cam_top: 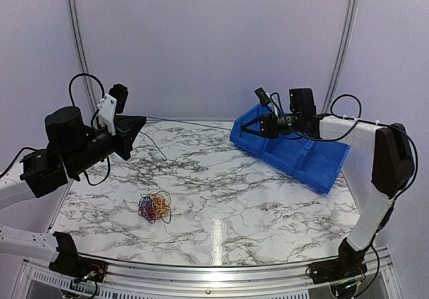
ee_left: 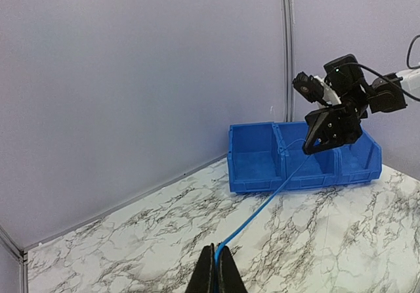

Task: Untangle the cables

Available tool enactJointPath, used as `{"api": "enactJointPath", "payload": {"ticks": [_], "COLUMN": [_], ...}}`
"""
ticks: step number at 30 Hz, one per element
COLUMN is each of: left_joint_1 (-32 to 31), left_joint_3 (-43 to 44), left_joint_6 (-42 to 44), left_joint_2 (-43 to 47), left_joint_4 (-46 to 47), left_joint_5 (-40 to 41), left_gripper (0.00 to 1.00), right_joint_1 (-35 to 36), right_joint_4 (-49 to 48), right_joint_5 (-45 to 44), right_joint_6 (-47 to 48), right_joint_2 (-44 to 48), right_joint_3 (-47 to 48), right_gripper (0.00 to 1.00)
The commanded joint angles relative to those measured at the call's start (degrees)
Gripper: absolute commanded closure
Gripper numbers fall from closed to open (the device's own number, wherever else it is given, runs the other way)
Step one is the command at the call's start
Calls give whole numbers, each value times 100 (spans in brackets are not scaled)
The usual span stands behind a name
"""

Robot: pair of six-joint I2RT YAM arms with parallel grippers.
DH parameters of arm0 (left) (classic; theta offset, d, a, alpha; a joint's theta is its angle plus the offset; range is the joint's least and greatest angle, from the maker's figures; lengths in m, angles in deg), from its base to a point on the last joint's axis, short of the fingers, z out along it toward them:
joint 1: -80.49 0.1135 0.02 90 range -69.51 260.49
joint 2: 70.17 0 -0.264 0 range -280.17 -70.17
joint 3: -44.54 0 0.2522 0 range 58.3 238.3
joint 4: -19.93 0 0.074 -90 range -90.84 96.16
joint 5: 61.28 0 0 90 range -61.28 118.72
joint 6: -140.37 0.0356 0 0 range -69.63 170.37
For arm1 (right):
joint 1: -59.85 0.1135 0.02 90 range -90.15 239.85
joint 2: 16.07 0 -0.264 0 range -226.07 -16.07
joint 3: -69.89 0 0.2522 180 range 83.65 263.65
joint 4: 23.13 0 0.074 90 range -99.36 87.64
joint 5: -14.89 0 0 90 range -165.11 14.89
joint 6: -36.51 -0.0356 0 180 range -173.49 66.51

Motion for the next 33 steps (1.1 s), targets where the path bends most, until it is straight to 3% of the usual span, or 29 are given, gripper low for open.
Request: {"api": "enactJointPath", "payload": {"ticks": [1,6,12,14,15,17,22,33], "left_joint_1": [74,70,73,70,72,73,78,148], "left_joint_3": [37,12,-177,-82,9,199,521,987], "left_joint_6": [57,-73,-195,-213,-215,-235,-271,-545], "left_joint_2": [265,-426,-1168,-1450,-1670,-1979,-2581,-2979], "left_joint_4": [279,140,702,766,765,768,770,488], "left_joint_5": [478,-231,-664,-786,-848,-976,-1023,-1222], "left_gripper": [100,100,100,89,73,57,37,32], "right_joint_1": [-382,-453,-637,-635,-636,-639,-641,-666], "right_joint_4": [241,601,930,1092,1171,1278,1375,1349], "right_joint_5": [-406,-379,-580,-816,-940,-1274,-2105,-3533], "right_joint_6": [-10,186,201,290,414,547,848,1486], "right_joint_2": [139,438,694,710,692,621,336,-659], "right_joint_3": [137,640,1443,1730,1865,2129,2707,4059], "right_gripper": [100,100,100,100,100,100,100,100]}}
